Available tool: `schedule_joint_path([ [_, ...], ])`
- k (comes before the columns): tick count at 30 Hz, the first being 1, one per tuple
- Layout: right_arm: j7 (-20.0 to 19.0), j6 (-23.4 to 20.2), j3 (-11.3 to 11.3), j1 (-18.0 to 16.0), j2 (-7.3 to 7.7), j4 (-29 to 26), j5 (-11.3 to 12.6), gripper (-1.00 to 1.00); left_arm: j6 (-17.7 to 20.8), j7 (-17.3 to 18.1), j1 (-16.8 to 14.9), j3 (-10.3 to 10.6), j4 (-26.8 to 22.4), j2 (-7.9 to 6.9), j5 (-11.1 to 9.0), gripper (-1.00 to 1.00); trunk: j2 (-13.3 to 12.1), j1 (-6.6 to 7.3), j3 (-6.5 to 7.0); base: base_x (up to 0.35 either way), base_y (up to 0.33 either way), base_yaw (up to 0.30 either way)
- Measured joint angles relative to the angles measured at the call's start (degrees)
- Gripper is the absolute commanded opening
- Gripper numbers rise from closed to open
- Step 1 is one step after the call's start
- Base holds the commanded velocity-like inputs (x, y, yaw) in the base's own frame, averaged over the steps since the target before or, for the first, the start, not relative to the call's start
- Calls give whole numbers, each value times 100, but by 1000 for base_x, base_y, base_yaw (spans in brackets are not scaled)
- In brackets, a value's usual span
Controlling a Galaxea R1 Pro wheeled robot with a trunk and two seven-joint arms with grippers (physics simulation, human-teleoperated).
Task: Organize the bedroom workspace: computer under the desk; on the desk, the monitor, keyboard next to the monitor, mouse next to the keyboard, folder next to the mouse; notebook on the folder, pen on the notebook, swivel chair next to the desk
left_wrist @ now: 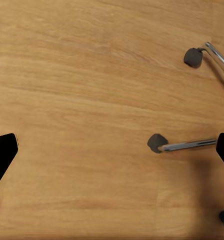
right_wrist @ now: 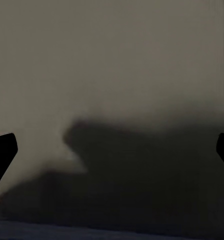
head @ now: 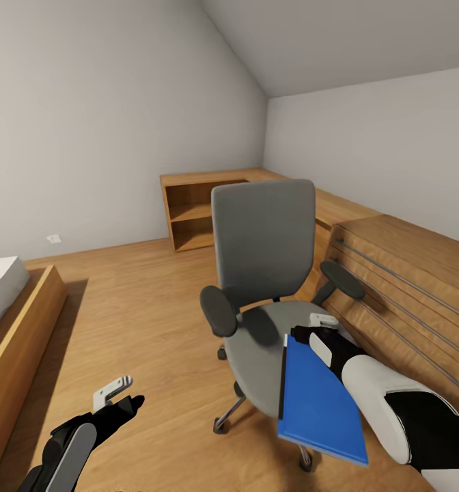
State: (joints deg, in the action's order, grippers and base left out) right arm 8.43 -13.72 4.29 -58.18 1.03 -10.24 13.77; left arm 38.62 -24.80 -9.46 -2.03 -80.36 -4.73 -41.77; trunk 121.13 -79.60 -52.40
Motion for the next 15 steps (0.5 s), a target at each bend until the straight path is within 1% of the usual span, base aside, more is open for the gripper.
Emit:
schedule_joint_path([
  [15, -2, 18, -5, 0, 0, -16, 2, 100, 9, 0, 0, 0, 1, 0, -7, 100, 0, 1, 0, -12, 0, 0],
])
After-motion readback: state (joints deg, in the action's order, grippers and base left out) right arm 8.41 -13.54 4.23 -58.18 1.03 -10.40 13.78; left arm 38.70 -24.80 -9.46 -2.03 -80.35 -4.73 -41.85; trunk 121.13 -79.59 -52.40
